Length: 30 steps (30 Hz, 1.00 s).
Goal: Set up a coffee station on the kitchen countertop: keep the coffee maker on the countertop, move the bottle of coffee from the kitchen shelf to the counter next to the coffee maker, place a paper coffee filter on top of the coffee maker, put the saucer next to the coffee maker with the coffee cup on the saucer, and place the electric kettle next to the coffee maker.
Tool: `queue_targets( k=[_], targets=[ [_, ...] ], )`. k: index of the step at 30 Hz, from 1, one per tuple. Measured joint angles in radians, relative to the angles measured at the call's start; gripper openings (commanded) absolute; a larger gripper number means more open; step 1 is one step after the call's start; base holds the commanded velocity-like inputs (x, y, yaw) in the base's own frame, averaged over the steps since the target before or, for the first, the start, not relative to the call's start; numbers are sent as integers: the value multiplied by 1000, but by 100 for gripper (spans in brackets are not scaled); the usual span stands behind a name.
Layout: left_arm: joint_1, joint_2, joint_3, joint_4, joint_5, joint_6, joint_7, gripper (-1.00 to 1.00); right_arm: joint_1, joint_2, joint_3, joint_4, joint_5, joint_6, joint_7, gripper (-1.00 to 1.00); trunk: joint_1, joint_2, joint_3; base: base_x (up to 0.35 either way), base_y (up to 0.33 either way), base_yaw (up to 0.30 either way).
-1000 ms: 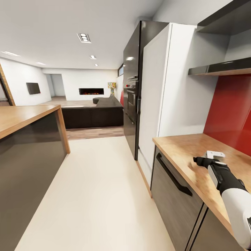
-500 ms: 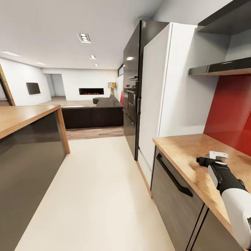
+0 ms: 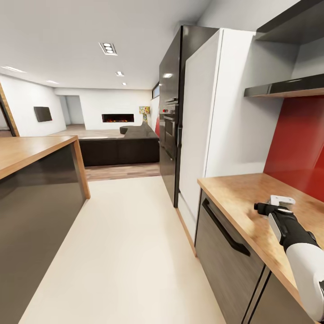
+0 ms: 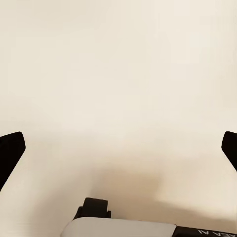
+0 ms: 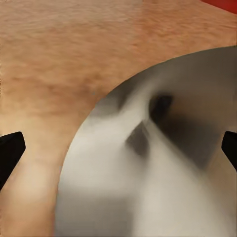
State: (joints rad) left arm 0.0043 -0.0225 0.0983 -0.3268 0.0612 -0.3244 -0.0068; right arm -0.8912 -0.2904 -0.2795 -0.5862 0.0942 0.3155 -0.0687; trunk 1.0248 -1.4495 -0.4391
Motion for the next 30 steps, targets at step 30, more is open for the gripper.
queue_targets(
  k=[30],
  targets=[
    [0,0,0,0,0,0,0,100,0,21,-1,-1,0,-1,-2,100,0,0,0,8,20,0]
  ],
)
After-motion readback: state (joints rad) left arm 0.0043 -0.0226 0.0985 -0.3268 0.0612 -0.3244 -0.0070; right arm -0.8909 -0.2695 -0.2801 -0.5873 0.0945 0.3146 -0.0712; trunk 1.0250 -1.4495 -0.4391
